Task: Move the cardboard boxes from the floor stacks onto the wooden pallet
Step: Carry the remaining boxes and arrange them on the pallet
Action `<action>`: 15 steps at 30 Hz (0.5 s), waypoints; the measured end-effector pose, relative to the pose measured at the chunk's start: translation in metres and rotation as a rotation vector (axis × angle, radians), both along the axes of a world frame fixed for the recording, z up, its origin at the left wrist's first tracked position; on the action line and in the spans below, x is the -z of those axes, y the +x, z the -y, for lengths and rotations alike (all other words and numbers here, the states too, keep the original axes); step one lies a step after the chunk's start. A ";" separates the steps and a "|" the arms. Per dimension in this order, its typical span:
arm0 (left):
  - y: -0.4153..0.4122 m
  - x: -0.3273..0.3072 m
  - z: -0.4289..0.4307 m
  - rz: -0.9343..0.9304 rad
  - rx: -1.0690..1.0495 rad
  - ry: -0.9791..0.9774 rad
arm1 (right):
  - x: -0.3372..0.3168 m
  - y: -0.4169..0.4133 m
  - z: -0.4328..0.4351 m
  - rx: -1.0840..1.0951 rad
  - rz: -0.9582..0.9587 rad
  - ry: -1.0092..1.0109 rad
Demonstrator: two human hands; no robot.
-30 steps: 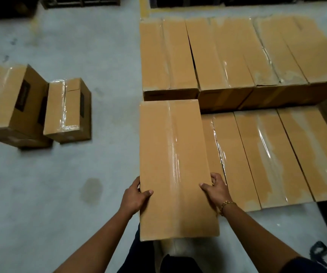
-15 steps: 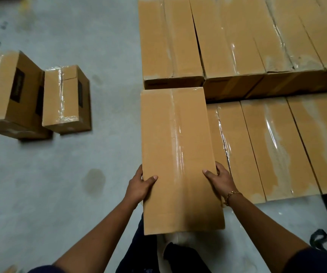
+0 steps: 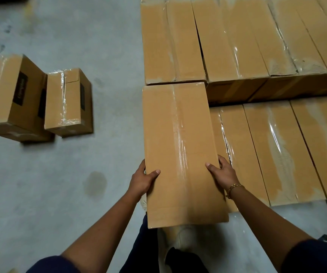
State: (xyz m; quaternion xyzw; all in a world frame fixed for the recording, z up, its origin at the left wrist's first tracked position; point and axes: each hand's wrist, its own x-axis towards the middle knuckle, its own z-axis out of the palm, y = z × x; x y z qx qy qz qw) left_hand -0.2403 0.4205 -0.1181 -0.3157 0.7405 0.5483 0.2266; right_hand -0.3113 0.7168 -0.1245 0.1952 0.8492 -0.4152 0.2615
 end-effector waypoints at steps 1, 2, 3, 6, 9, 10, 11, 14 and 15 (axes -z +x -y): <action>-0.001 0.000 0.000 -0.002 0.000 0.002 | 0.000 -0.001 0.000 0.002 -0.007 0.001; -0.002 0.000 0.000 -0.006 0.001 0.004 | 0.001 -0.002 0.000 -0.002 -0.010 0.001; -0.002 0.000 -0.001 -0.007 0.003 0.002 | 0.001 -0.002 0.000 0.001 -0.012 -0.005; -0.002 0.000 -0.001 -0.009 0.007 -0.006 | 0.004 -0.002 -0.002 0.007 -0.010 -0.006; -0.003 0.000 -0.002 -0.013 0.009 -0.012 | 0.006 -0.003 -0.002 0.005 -0.012 0.001; -0.003 0.000 -0.002 -0.017 0.011 -0.014 | 0.007 -0.004 -0.002 0.001 -0.013 0.000; -0.003 -0.001 -0.002 -0.019 0.020 -0.017 | 0.007 -0.004 -0.003 -0.001 -0.014 -0.002; -0.001 0.000 0.000 -0.010 0.062 -0.017 | 0.009 -0.003 -0.006 -0.015 -0.001 -0.008; 0.000 0.000 0.002 -0.004 0.067 -0.009 | 0.008 -0.001 -0.007 -0.023 0.006 -0.011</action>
